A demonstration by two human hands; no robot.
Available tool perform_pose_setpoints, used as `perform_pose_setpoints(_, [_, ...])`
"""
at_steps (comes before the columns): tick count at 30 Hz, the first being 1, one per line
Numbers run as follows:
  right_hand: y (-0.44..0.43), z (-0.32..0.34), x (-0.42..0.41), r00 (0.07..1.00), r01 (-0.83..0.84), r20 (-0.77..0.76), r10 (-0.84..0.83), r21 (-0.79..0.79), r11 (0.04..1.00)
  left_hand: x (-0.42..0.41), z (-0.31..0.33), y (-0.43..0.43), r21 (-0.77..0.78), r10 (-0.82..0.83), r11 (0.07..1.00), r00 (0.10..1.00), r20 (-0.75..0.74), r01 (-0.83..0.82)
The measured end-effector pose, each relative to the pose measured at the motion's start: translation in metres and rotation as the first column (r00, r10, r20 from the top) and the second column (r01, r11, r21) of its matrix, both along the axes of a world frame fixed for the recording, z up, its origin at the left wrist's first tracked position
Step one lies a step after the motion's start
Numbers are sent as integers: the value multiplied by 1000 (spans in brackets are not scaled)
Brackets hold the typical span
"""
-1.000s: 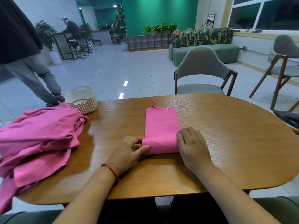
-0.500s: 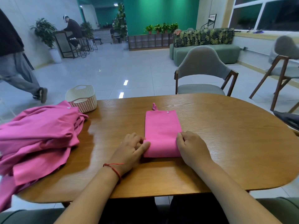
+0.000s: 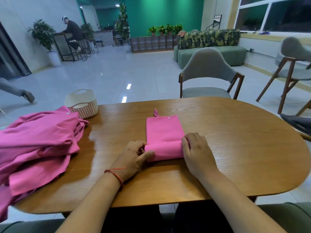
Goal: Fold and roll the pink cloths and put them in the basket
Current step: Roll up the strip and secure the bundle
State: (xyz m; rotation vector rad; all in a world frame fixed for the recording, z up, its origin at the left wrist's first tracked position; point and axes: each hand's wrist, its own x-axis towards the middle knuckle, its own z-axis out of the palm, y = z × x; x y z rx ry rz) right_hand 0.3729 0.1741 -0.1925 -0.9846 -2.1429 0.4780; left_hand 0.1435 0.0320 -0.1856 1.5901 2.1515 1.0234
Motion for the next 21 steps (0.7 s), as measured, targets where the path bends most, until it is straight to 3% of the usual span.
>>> perform_pose_setpoints(4, [-3, 6, 2, 994, 52, 98, -51, -5, 999, -4, -4, 3, 3, 1, 1000, 997, -77, -1])
perform_pose_setpoints(10, [-2, 11, 3, 993, 37, 112, -26, -103, 994, 3, 1, 1, 8, -34, 999, 995, -91, 35])
perform_pose_setpoints(16, [1, 19, 0, 991, 71, 129, -46, -190, 979, 7, 3, -10, 216, -92, 970, 991, -101, 112])
perform_pose_setpoints(21, [9, 22, -3, 989, 100, 135, -66, -265, 959, 10, 4, -14, 187, -131, 970, 982, -136, 155])
